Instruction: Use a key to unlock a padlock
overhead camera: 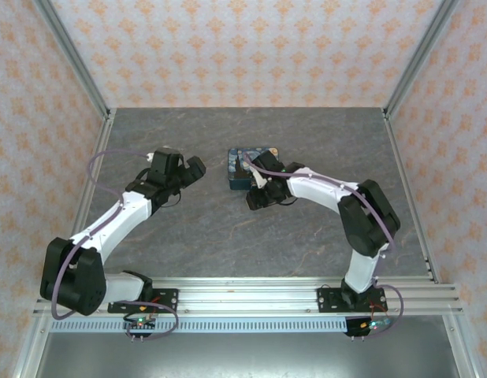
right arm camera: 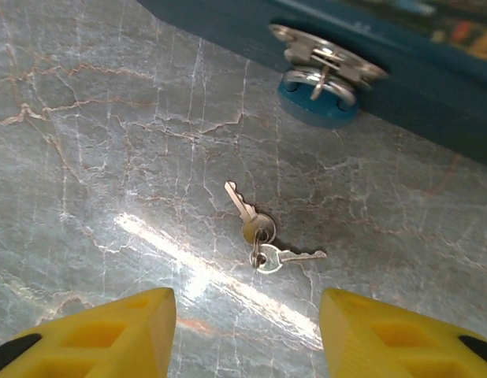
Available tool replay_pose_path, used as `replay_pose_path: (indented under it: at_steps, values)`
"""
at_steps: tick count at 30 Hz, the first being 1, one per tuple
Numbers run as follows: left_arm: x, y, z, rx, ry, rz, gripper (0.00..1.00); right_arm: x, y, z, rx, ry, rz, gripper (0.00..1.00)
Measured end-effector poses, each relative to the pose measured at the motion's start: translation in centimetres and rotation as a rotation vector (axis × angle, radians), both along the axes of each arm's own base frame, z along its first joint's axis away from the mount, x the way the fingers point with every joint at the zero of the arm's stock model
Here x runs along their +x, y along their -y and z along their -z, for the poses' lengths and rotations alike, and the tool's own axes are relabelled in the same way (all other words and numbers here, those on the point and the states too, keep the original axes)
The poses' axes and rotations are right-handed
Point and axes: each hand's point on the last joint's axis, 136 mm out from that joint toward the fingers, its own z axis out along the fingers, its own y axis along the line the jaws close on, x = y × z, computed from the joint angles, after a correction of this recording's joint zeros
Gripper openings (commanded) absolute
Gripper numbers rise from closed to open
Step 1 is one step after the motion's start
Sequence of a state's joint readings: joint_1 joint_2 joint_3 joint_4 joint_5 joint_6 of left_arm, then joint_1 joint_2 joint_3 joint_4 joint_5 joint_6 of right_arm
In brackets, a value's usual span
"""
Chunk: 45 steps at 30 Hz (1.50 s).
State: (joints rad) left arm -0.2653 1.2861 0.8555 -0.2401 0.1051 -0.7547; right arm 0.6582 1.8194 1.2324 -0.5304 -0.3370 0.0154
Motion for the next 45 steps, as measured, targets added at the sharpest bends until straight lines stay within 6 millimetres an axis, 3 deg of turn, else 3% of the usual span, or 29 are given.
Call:
replay_pose_path:
  at_steps: [8,14,24,29,35,45]
  values:
    - [-0.4,-0.5,0.1,-0.012,-0.006,-0.005,1.0,0.8,-0.7,2.2,-0.04,-0.032,-0.012,0.49]
    - [-0.7,-0.7,0.6,-0.011,-0.02,-0.007,1.0,0.8,-0.7,2.8,-0.047,-0.041,-0.014,0.45]
    - [-0.7,-0.4,0.7,-0.02,-0.024,0.003,1.0,-1.1,-2.2,3.1,-0.052,-0.037,-0.064,0.41]
    - [-0.7,-0.3,1.0,-0.024,-0.033,0.009,1.0,-2.2,-2.0,2.9,-0.052,-0.034,-0.037,0.53]
    - [-0.6,-0.2,1.4,-0.025,-0.043,0.012,1.0,-2.1,-1.4,1.9,-0.061,0.002,-0.03,0.57]
    - [-0.7,-0.1,1.7,-0.027,-0.054,0.017,1.0,-2.2,-0.9,1.2,-0.129,0.043,-0.196,0.6]
